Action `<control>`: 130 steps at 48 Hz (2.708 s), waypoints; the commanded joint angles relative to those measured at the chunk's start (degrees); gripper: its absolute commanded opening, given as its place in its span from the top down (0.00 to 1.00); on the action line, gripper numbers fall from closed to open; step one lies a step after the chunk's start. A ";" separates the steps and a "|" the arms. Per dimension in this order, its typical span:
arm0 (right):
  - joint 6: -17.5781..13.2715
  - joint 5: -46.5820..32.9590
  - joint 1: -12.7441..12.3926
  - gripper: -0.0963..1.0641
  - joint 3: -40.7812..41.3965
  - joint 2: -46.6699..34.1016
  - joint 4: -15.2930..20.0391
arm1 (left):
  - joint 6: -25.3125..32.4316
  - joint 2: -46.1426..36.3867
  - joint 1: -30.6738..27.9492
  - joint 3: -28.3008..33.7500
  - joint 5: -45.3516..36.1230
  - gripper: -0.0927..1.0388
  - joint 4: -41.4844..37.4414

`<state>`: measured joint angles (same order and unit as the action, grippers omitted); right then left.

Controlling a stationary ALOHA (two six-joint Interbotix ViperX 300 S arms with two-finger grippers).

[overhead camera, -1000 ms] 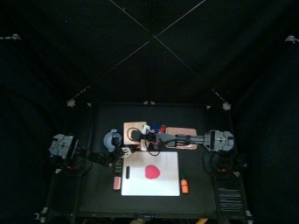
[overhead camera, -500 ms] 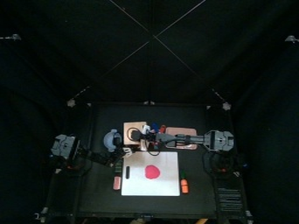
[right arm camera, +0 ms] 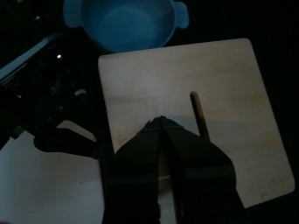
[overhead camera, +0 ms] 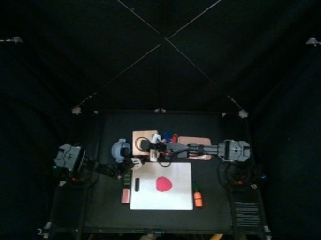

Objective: Get the cutter from the drawer then cut the dough then place the extra dough in the bowl
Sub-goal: Open the drawer

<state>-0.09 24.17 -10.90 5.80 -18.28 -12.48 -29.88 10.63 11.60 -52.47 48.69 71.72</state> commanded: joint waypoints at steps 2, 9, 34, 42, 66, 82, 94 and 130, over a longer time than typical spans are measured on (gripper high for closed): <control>-0.09 0.79 0.00 0.90 -0.18 -0.53 0.26 | 1.05 -0.53 2.81 -0.79 -0.44 0.49 2.29; -0.18 0.79 0.00 0.90 -0.53 -0.79 0.18 | 2.46 -1.23 4.31 -1.14 -0.44 0.49 4.04; -0.18 2.02 -0.18 0.90 -0.62 -1.23 0.35 | 3.34 -1.76 9.05 0.18 -0.44 0.49 5.89; -0.18 2.02 -0.18 0.90 -0.62 -1.23 0.26 | 3.43 -1.85 9.32 0.26 -0.44 0.49 6.15; -0.18 2.02 -0.18 0.90 -0.62 -1.49 0.44 | 7.82 -6.06 8.96 0.53 -0.44 0.49 6.24; -0.18 1.76 -0.18 0.90 -0.53 -1.67 0.53 | 7.91 -6.06 9.14 1.58 -1.85 0.49 6.24; -0.18 1.76 -0.18 0.90 -0.44 -1.85 0.35 | 7.91 -5.71 9.58 1.85 -3.43 0.49 6.24; -0.18 1.76 -0.26 0.90 -0.44 -1.85 0.53 | 7.91 -5.54 11.51 0.62 -6.77 0.50 6.50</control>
<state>-0.18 25.14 -11.07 4.83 -19.07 -12.22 -22.15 6.15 22.68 -52.21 42.10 78.31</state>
